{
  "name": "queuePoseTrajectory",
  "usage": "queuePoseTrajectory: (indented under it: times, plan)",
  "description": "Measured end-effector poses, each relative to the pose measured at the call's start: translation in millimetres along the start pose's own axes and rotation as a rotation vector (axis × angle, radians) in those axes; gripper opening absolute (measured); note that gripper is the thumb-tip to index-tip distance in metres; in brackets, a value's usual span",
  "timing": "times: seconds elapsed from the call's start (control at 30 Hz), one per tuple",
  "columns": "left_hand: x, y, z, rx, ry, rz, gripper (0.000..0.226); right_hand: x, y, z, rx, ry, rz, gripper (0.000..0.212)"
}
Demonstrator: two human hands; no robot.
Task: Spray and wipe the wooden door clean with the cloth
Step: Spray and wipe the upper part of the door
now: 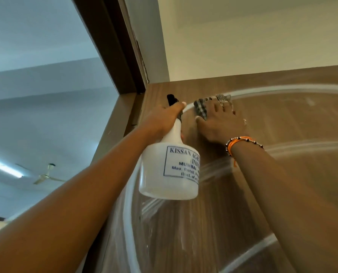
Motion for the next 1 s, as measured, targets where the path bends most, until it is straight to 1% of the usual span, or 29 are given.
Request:
queuePoseTrajectory:
  times: [0.1, 0.13, 0.17, 0.23, 0.27, 0.37, 0.43, 0.53, 0.6, 0.7, 0.77, 0.83, 0.87, 0.93, 1.0]
  plan:
    - [15.7, 0.8, -4.6, 0.058, 0.034, 0.011, 0.035, 9.6, 11.7, -16.4, -0.009, -0.164, -0.070, 0.055]
    - [19.7, 0.3, -5.3, 0.072, 0.033, 0.020, 0.040, 11.6, 17.6, -21.0, -0.030, -0.223, -0.088, 0.054]
    - [21.4, 0.0, -6.2, 0.074, 0.025, 0.024, 0.051, 11.8, 22.5, -23.3, -0.070, -0.260, -0.103, 0.054]
    - [25.7, -2.7, -8.5, 0.069, 0.018, 0.019, 0.076, 8.1, 27.3, -19.0, -0.127, -0.248, -0.128, 0.056]
    - [28.4, -4.9, -9.6, 0.071, 0.019, 0.015, 0.079, 4.9, 26.3, -14.0, -0.129, -0.215, -0.135, 0.058]
    - [31.7, -10.7, -13.2, 0.086, 0.014, 0.019, 0.058, -0.6, 15.4, 2.3, -0.108, -0.102, -0.129, 0.062]
    - [26.4, -11.0, -19.4, 0.019, 0.040, -0.005, 0.057, 3.2, 4.4, 6.6, -0.078, -0.056, -0.125, 0.063]
    - [26.9, -20.0, -35.1, -0.118, 0.064, 0.025, 0.041, 17.7, -19.3, 11.5, -0.062, -0.028, -0.178, 0.059]
    - [25.2, -27.8, -46.6, -0.152, 0.082, 0.038, 0.041, 26.1, -40.7, 15.4, -0.083, -0.024, -0.280, 0.056]
    - [20.5, -36.0, -55.9, -0.105, 0.069, 0.043, 0.049, 24.6, -66.2, 22.3, -0.158, -0.025, -0.471, 0.052]
    - [20.3, -38.9, -56.9, -0.112, 0.063, 0.039, 0.049, 21.8, -65.4, 23.0, -0.240, 0.002, -0.512, 0.050]
    - [19.4, -38.6, -53.5, -0.119, 0.058, 0.036, 0.043, 24.4, -50.2, 15.0, -0.299, 0.023, -0.462, 0.049]
    - [18.8, -38.5, -51.4, -0.145, 0.049, 0.031, 0.041, 28.3, -38.6, 9.2, -0.322, 0.020, -0.401, 0.049]
    - [18.6, -38.2, -46.2, -0.211, 0.014, 0.020, 0.039, 38.6, -10.1, -3.2, -0.304, 0.003, -0.209, 0.052]
    - [19.2, -38.9, -44.0, -0.214, -0.007, 0.007, 0.040, 46.3, 17.6, -12.7, -0.222, 0.019, 0.010, 0.054]
Point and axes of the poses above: each hand's wrist, its own x-axis towards the middle knuckle, its own z-axis out of the palm, y = z × x, the point moved 1 cm from there along x, towards the middle knuckle, and after that the axes turned 9 degrees about -y, right-handed, at the moved point
